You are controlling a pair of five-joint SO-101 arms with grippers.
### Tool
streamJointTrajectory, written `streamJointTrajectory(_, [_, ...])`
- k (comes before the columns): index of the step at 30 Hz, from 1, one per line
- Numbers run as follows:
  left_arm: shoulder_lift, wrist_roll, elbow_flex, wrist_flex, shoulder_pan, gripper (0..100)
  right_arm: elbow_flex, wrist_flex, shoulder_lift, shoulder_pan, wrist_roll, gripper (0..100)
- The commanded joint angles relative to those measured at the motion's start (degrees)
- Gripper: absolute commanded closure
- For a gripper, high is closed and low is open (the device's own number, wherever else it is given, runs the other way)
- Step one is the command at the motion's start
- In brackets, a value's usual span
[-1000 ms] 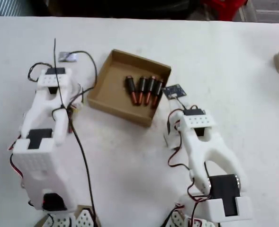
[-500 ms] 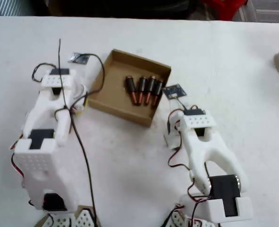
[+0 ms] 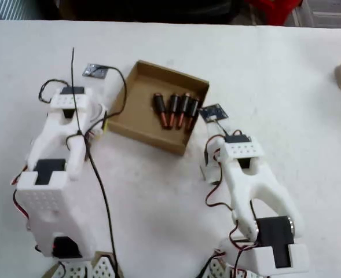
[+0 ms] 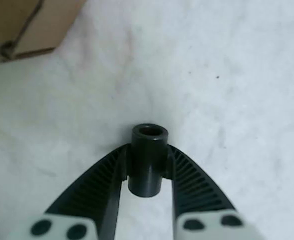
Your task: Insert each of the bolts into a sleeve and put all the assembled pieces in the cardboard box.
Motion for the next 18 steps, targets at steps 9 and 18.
streamJointTrajectory(9, [-14.81, -0.7, 13.27, -11.78, -1.63, 98, 9.41, -5.76, -16.22, -0.57, 0.09, 98.1])
streamJointTrajectory(18, [-34.42, -0.79, 35.25, -22.42, -1.89, 98, 9.49, -6.46, -15.96, -0.57, 0.09, 98.1])
